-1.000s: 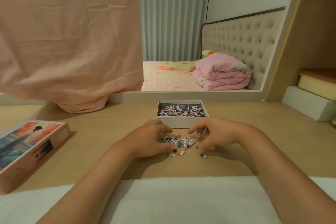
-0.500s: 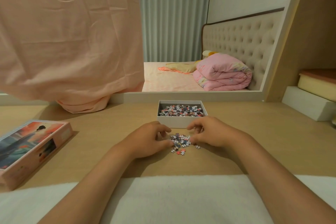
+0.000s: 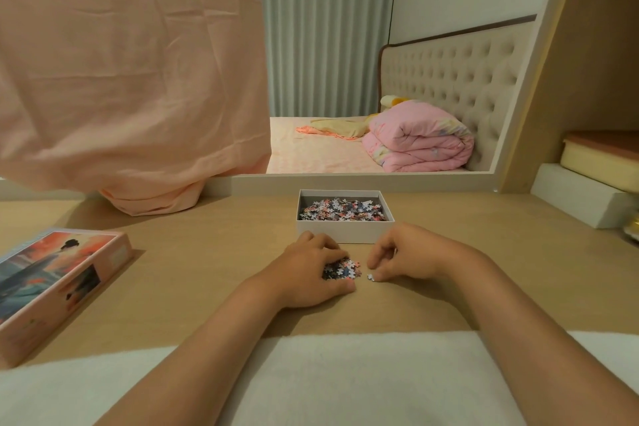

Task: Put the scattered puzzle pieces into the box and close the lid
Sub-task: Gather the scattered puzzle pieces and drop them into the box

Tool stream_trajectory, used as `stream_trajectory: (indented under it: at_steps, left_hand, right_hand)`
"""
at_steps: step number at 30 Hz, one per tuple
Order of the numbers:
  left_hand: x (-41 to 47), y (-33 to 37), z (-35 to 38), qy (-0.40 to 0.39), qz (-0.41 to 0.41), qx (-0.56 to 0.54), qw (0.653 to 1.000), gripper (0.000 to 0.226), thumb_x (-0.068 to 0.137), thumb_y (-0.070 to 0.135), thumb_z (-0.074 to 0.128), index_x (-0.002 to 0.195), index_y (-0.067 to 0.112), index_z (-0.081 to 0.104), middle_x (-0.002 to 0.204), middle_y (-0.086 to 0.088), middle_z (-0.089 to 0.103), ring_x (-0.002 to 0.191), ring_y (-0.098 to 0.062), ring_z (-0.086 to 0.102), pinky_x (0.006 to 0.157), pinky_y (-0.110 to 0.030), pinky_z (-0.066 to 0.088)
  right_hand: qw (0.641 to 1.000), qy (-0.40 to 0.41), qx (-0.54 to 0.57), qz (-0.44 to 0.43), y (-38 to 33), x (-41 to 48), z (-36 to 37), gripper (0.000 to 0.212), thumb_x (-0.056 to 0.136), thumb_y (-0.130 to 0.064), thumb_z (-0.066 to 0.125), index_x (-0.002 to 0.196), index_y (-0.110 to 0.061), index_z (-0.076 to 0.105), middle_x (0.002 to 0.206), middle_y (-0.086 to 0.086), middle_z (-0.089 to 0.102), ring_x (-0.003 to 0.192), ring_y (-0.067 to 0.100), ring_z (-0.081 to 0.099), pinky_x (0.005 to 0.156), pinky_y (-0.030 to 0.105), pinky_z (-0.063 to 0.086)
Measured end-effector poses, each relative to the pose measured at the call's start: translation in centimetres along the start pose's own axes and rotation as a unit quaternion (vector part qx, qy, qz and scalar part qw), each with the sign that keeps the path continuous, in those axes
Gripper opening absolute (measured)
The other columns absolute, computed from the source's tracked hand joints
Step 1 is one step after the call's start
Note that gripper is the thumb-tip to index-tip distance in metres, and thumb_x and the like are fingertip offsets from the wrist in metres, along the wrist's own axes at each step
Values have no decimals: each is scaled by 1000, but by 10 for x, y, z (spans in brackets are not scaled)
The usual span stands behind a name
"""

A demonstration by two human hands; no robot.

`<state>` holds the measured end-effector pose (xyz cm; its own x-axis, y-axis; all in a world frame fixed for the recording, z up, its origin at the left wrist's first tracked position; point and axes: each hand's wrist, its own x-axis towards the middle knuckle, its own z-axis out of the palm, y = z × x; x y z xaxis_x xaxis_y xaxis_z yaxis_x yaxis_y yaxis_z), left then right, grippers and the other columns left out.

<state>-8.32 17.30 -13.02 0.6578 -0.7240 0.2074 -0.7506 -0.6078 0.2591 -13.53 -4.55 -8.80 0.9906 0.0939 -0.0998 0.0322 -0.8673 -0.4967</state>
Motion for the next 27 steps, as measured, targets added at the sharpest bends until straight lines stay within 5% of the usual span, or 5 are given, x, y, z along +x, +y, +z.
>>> stream_trajectory:
  at_steps: [6,14,19,23,27]
  left_hand:
    - [-7,-12,-18,10,-29,-96,995,67,84,59,64,142,32,48,132,11,47,124,-10,42,104,-29,37]
    - [-22,-26,-31,-102,-82,6,991,81,73,75,62,140,31,45,130,6,36,125,-14,32,107,-36,35]
    - [-10,-11,-19,-82,-47,-12,995,60,87,59,58,139,30,51,122,3,41,122,-16,37,107,-35,35]
    - [-8,-9,-15,-48,-41,-15,998,49,89,51,61,133,27,60,115,1,47,110,-16,50,97,-32,41]
    - [-8,-5,-14,-5,-44,-20,999,37,89,44,64,122,26,66,107,3,50,95,-14,55,79,-25,39]
  right_hand:
    - [997,60,37,-28,-5,12,16,9,78,-27,83,85,-28,77,78,-8,71,73,3,64,72,24,53]
    - [990,-46,-135,-6,-24,10,20,61,67,-71,74,106,-26,60,102,-7,48,95,18,55,86,37,49]
    - [995,-28,-91,-24,-35,16,26,40,76,-55,78,105,-30,70,77,-18,51,79,8,52,65,23,40]
    - [998,-10,-58,-7,-39,16,27,62,77,-46,81,131,-23,64,114,-6,68,106,13,61,92,30,49]
    - [998,10,-57,-12,-41,17,30,42,79,-37,82,118,-24,72,105,-5,69,97,14,63,84,28,50]
